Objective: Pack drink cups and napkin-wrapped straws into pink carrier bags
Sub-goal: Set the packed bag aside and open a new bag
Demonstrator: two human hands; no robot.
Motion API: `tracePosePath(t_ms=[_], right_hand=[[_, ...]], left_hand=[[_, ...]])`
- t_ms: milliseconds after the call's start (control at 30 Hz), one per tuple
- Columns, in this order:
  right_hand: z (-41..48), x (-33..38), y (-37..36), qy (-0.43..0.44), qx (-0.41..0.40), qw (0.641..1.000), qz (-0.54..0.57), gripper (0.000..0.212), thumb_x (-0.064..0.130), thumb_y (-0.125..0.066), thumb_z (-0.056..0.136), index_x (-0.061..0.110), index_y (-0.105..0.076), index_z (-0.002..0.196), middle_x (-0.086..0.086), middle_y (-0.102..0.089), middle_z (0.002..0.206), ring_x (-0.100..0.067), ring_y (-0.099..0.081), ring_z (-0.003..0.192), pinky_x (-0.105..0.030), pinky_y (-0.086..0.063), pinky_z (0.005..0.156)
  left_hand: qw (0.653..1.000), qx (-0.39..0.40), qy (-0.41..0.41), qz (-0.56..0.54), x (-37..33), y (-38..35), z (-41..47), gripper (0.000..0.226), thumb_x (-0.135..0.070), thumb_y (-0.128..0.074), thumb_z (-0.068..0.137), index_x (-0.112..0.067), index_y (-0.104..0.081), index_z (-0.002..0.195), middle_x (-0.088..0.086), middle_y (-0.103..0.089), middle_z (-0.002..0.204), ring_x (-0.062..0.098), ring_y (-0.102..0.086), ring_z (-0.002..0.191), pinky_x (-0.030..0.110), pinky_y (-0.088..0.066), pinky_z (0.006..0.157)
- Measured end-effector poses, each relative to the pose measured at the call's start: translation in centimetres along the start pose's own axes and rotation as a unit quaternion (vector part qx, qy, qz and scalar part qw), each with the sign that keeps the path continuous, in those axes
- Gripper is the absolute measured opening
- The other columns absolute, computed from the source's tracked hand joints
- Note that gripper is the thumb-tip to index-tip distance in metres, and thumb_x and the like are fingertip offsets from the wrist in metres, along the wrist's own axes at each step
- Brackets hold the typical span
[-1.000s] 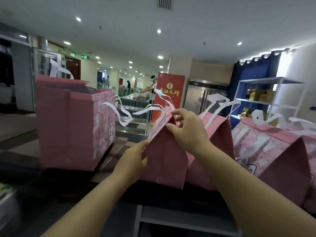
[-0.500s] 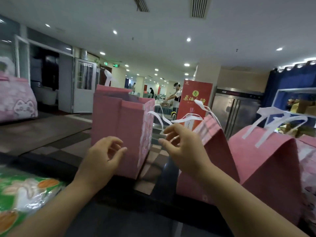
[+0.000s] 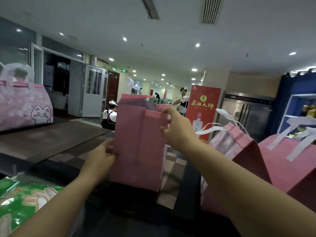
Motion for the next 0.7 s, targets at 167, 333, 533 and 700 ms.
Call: tracePosePath(t_ms=[167, 333, 533, 700], right_hand=[[-1.3, 1.7, 1.3, 0.053, -0.074, 0.996, 0.025, 0.032, -0.004, -0.049, 0.090, 0.021, -0.052, 0.110, -0.007, -0.066, 0.096, -0.027, -0.065, 0.083, -0.049, -0.057, 0.068], [-4.0, 4.5, 3.8, 0.095, -0.107, 0.985, 0.096, 0.024, 0.000, -0.051, 0.093, 0.012, -0.052, 0.114, 0.004, -0.060, 0.089, -0.022, -0.065, 0.078, -0.045, -0.058, 0.068], [-9.2, 7.2, 7.2, 0.121, -0.124, 0.973, 0.154, 0.026, -0.007, -0.051, 0.090, 0.010, -0.050, 0.110, -0.009, -0.061, 0.093, -0.029, -0.066, 0.080, -0.047, -0.059, 0.062], [-15.6, 8.2, 10.8, 0.127, -0.121, 0.966, 0.188, 0.031, -0.008, -0.054, 0.088, 0.012, -0.050, 0.112, -0.006, -0.061, 0.098, -0.027, -0.067, 0.087, -0.043, -0.060, 0.066]], left_hand=[[0.997, -0.063, -0.020, -0.031, -1.2, 2.3, -1.8, 0.026, -0.020, -0.054, 0.090, -0.032, -0.060, 0.112, -0.005, -0.063, 0.094, 0.019, -0.061, 0.087, 0.034, -0.046, 0.077], [0.989, -0.113, -0.070, -0.063, -3.3, 6.2, -5.7, 0.027, -0.028, -0.059, 0.089, -0.026, -0.061, 0.116, 0.000, -0.065, 0.099, 0.018, -0.064, 0.085, 0.035, -0.050, 0.073], [0.979, -0.169, -0.097, -0.058, -6.7, 10.3, -13.2, 0.029, -0.019, -0.061, 0.087, -0.022, -0.062, 0.117, 0.005, -0.062, 0.107, 0.012, -0.057, 0.080, 0.023, -0.041, 0.067], [0.976, -0.168, -0.090, -0.101, -9.2, 11.5, -21.3, 0.022, -0.035, -0.065, 0.084, -0.038, -0.059, 0.104, -0.001, -0.062, 0.100, 0.015, -0.059, 0.082, 0.027, -0.042, 0.067]])
Point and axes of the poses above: each hand's wrist, its own z-axis towards the middle knuckle, its own y-axis out of the back of the hand, x = y × z, the point moved 9 cm from there along z, towards the middle knuckle
